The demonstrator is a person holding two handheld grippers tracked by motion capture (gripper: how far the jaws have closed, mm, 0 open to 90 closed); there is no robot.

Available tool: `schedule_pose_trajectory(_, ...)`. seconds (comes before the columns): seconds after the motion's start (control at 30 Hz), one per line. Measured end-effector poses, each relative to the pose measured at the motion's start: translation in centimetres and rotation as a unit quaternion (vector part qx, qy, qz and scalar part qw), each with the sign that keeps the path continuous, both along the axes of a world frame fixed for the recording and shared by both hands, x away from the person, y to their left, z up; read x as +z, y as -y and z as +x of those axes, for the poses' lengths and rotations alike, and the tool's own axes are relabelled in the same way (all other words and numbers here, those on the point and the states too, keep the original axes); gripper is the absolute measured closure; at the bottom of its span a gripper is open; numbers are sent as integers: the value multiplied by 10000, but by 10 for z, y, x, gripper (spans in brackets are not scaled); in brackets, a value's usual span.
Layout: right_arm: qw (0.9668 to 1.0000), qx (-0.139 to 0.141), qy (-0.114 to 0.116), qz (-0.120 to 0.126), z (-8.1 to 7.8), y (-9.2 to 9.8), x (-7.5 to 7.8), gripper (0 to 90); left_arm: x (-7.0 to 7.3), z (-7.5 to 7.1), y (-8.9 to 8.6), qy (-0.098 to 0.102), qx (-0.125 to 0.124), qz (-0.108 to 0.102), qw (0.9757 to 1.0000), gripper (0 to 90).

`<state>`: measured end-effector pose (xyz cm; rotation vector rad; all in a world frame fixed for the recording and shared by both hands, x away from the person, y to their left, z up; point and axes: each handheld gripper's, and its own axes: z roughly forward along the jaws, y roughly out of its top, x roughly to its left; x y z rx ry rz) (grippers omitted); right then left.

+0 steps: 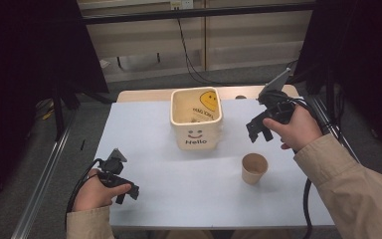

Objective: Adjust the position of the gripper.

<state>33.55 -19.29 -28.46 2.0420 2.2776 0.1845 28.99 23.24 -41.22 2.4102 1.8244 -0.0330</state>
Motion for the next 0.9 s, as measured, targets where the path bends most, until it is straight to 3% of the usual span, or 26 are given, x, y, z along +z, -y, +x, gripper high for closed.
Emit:
schedule_pose_trajectory(0.37, 10000, -29, 0, -61, 2, -9, 2, 58, 1, -2, 0, 65, 103, -32, 9999, 61)
schedule_pose_trajectory(0.5, 10000, 19, -8, -26, 1, -15, 1, 57, 0, 0, -2, 85, 18, 54, 9999, 61)
schedule_pose_trajectory(0.9, 9999, 70, 2, -118, 0, -20, 1, 56, 2, -1, 3, 123, -48, 57, 9999, 61)
